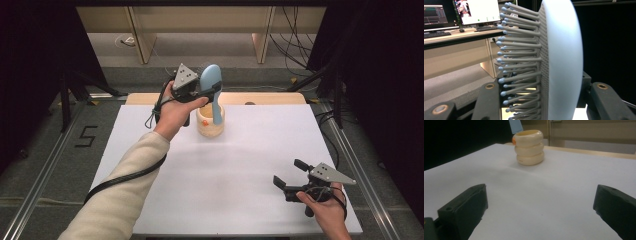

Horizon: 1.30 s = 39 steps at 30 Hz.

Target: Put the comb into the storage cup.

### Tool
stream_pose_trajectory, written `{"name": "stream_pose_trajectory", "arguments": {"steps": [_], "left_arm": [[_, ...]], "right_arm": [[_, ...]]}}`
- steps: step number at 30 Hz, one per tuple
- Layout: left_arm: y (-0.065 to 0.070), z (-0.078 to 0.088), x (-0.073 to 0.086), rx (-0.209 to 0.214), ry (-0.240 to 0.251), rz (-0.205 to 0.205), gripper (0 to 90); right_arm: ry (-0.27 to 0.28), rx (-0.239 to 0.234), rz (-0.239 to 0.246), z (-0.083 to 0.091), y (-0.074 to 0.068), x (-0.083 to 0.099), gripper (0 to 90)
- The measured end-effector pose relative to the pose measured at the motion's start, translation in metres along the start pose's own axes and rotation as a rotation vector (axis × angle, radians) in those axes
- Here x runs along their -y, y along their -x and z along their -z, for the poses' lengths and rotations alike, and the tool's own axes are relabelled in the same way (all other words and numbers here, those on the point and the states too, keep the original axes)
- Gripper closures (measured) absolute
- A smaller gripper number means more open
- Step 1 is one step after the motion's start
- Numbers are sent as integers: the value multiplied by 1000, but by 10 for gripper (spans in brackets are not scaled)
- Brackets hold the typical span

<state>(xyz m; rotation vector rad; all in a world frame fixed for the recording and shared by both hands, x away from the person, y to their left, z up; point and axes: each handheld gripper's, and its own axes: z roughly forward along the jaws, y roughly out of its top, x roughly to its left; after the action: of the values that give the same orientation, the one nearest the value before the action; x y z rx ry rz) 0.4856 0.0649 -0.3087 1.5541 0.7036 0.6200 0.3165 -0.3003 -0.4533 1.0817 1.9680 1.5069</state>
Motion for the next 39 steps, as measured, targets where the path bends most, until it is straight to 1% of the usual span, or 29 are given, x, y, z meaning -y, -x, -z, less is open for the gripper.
{"name": "stream_pose_trajectory", "arguments": {"steps": [8, 12, 17, 22, 28, 31, 39], "left_arm": [[-4, -2, 0, -6, -6, -4, 490], [-5, -3, 0, -10, -8, -2, 490], [-8, -5, -2, -7, -7, 2, 490], [-10, -7, -3, -16, -12, 0, 490], [-14, -9, -3, -18, -1, 15, 490], [-15, -10, -2, -21, -6, 10, 490], [-19, -12, -3, -30, -4, 19, 489]], "right_arm": [[5, -4, -6, 0, 0, 0, 6], [1, -3, -3, 0, 0, 0, 6], [4, -7, -10, 0, 0, 0, 6], [3, -8, -13, 0, 0, 1, 6], [2, -8, -13, 0, 0, 1, 6], [1, -8, -16, 0, 0, 1, 6], [10, -11, -10, -1, 1, 1, 6]]}}
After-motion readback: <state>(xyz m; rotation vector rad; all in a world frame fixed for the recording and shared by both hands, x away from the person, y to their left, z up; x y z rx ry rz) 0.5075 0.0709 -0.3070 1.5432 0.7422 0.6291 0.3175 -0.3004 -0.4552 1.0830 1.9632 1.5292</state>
